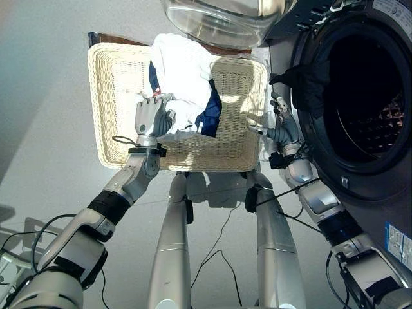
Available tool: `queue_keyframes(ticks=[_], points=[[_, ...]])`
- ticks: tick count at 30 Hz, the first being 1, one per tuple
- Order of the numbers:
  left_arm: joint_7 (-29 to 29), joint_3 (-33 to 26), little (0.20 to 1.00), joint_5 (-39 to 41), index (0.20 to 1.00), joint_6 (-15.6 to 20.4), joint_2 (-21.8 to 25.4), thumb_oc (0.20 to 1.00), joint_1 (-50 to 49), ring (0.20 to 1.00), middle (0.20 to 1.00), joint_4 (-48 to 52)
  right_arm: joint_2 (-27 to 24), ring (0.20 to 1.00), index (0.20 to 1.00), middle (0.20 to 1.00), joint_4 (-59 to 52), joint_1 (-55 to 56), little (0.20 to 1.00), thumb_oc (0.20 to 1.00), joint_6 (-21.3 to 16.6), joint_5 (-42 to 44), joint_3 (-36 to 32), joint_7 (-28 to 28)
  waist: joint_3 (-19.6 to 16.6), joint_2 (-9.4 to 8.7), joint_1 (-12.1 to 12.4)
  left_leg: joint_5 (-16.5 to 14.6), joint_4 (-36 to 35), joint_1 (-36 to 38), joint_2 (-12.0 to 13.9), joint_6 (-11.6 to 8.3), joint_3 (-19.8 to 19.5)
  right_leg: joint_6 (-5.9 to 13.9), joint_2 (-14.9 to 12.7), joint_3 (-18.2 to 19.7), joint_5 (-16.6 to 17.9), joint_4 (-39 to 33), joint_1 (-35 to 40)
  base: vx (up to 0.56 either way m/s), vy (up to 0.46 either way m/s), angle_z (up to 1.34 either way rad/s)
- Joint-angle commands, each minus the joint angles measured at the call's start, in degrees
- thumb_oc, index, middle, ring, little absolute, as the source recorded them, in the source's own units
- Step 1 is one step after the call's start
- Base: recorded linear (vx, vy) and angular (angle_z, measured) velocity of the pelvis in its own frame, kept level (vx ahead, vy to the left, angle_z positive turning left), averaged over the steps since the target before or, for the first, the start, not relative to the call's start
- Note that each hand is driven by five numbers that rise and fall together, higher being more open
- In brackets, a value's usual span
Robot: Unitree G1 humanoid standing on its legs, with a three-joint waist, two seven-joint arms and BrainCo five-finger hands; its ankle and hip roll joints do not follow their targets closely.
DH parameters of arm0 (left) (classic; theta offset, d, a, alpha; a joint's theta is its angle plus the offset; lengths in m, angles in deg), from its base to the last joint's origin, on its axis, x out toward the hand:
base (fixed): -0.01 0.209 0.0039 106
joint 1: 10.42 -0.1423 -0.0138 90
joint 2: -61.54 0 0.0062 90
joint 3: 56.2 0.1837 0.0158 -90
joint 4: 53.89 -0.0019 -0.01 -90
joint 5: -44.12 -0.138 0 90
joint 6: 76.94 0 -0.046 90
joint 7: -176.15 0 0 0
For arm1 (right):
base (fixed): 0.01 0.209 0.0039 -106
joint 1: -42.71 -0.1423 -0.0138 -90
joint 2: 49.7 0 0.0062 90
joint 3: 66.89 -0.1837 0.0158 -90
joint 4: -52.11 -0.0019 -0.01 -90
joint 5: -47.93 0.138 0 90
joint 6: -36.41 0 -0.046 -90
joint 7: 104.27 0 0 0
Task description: Put the clothes into the washing machine.
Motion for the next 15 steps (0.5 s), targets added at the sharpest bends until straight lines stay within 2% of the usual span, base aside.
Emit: queue_keyframes(ticks=[1,10,11,14,15], points=[[0.9,-1.9,0.200,-1.7,0.200,1.2,0.6,0.200,-0.7,0.200,0.200,1.3,-2.9,1.000,1.000,1.000,-3.6,1.9,1.000,1.000,-3.3,1.8,0.2,0.7,-1.2,2.45,-1.0,-0.4,3.0,-1.3,-3.1,5.04,1.9,4.20,3.8,-0.1,10.1,-10.6,4.2,0.00,0.000,0.00],[1.6,-2.3,0.200,-1.5,0.200,2.8,1.0,0.200,-0.7,0.200,0.200,1.4,-3.2,1.000,1.000,1.000,-3.7,1.6,1.000,1.000,-3.0,2.1,-0.1,1.0,-1.2,2.50,-0.9,-0.4,3.1,-1.5,-3.1,5.00,1.8,4.17,3.7,-0.1,10.0,-10.5,4.0,0.00,0.000,0.00],[4.5,-3.7,0.200,4.4,0.200,7.0,0.3,0.200,-1.5,0.200,0.200,2.2,-3.2,1.000,1.000,1.000,-3.7,1.6,1.000,1.000,-3.1,2.2,0.1,0.9,-1.2,2.53,-1.0,-0.3,3.0,-1.6,-3.0,5.06,1.8,4.06,4.0,0.2,10.2,-10.6,3.9,0.00,0.000,0.00],[10.5,-7.3,0.200,10.2,0.200,13.0,-1.7,0.200,-2.6,0.200,0.200,2.7,-2.6,1.000,1.000,1.000,-3.4,1.7,1.000,1.000,-3.4,1.6,0.2,0.6,-1.2,2.57,-0.8,-0.5,3.0,-1.5,-3.0,5.14,1.7,3.96,4.1,0.4,9.8,-10.3,3.8,0.00,0.000,0.00],[12.9,-8.9,0.200,11.7,0.200,16.0,-2.6,0.200,-3.1,0.200,0.200,2.5,-2.3,1.000,1.000,1.000,-3.0,1.7,1.000,1.000,-3.6,1.2,0.3,0.3,-1.2,2.65,-0.6,-0.6,3.0,-1.5,-3.1,5.10,1.6,3.90,4.0,0.3,9.5,-10.2,3.8,0.00,0.000,0.00]])
